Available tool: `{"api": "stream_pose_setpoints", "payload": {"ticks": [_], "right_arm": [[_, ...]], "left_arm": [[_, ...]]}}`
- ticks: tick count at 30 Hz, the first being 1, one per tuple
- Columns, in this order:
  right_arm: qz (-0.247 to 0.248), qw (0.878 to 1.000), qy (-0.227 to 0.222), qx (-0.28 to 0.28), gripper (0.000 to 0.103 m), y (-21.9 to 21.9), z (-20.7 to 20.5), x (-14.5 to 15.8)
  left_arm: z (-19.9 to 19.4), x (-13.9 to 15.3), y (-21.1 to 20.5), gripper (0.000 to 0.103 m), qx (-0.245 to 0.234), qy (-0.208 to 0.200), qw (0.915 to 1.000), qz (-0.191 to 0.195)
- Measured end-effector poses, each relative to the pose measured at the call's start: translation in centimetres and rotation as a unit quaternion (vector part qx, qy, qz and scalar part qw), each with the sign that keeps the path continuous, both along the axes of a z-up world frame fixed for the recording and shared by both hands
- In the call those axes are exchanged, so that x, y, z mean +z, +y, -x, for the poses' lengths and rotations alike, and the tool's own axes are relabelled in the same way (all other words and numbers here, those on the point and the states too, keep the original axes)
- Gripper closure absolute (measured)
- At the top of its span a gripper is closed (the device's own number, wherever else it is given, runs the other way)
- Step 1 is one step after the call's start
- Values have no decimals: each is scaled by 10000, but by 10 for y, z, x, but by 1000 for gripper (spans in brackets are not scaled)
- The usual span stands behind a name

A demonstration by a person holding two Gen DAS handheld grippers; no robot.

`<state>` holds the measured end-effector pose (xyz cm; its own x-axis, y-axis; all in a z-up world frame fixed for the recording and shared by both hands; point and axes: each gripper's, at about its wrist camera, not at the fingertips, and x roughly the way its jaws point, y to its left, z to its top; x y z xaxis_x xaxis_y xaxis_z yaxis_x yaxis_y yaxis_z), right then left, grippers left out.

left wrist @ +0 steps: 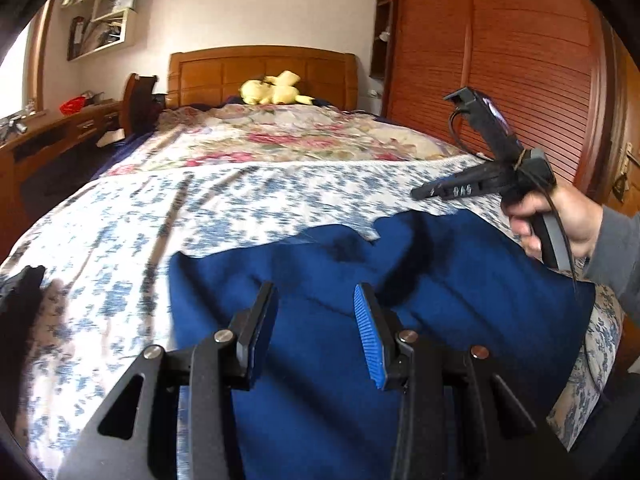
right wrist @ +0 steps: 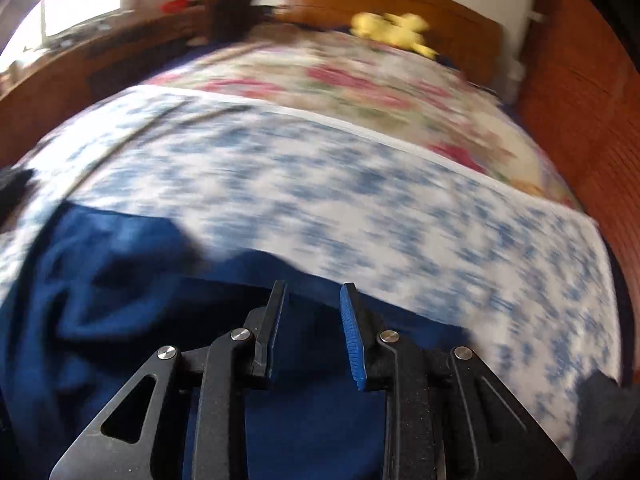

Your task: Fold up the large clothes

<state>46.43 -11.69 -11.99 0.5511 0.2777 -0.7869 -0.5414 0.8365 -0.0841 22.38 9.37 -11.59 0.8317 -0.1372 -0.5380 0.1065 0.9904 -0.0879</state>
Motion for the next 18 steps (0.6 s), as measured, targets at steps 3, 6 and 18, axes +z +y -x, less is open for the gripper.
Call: {"api": "stream_pose_setpoints", "payload": {"ticks": [3,6,18], "right_arm": [[-117,9985,141,507,77,50,14,-8],[-111,9963,254,810,77,86,23,-21],[-133,9898,986,1019,76,141,22,-68]], "left_arm": [[6,0,22,65,200,12,9998,35],[9,0,36,65,326,30,9995,50],[27,-5,67,65,461,77,9989,72]]}}
